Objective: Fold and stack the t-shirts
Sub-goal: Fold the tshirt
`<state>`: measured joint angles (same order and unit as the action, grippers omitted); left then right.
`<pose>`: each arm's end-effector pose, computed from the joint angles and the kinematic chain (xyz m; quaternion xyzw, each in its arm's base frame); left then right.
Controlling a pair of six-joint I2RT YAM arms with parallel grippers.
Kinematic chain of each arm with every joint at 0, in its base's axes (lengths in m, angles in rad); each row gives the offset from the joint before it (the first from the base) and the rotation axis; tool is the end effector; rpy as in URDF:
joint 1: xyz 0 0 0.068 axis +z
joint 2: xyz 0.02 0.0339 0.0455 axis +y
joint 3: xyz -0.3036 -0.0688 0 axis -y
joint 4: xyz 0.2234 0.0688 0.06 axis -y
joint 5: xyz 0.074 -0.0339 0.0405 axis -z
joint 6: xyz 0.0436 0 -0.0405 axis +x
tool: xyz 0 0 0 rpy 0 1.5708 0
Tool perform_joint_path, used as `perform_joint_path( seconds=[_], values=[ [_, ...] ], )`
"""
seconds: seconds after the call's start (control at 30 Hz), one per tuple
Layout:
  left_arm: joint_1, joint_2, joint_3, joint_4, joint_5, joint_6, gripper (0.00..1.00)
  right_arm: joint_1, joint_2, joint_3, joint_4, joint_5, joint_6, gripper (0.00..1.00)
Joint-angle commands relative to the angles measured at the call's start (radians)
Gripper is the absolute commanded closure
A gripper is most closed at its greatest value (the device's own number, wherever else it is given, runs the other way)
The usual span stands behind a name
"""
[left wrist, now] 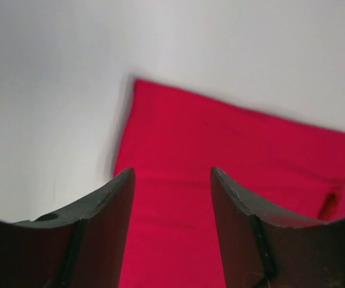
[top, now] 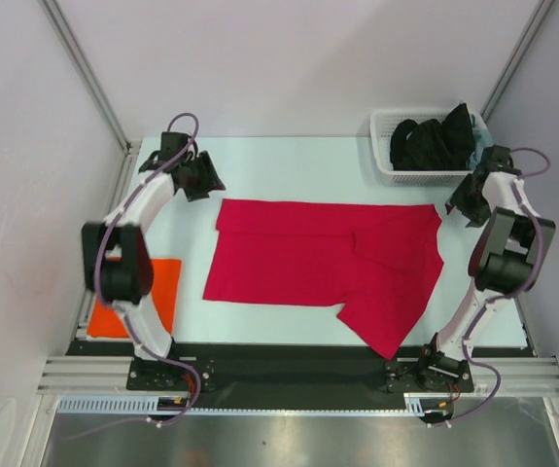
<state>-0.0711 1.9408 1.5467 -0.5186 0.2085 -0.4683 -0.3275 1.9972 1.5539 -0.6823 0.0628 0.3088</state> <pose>0.4287 -0.0396 0.2739 -0.1527 0.9293 -0.1806 0.2835 0.4003 -0.1389 0.2422 0.3115 0.9238 -0.0327 0.2204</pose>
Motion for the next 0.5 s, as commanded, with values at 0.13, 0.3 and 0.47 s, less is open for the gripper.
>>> perform_joint_path(
  seconds=[0.13, 0.3, 0.47],
  values=[
    [-0.114, -0.615, -0.495, -0.087, -0.124, 0.022, 0.44, 0.105, -0.405, -0.265, -0.192, -0.029, 0.071, 0.36],
    [-0.119, -0.784, -0.741, -0.176, -0.193, -0.097, 0.59, 0.243, -0.688, -0.512, -0.180, -0.181, 0.254, 0.39],
    [-0.047, -0.836, -0.821, -0.204, -0.239, -0.170, 0.67, 0.442, -0.807, -0.610, -0.242, -0.143, 0.340, 0.42]
  ],
)
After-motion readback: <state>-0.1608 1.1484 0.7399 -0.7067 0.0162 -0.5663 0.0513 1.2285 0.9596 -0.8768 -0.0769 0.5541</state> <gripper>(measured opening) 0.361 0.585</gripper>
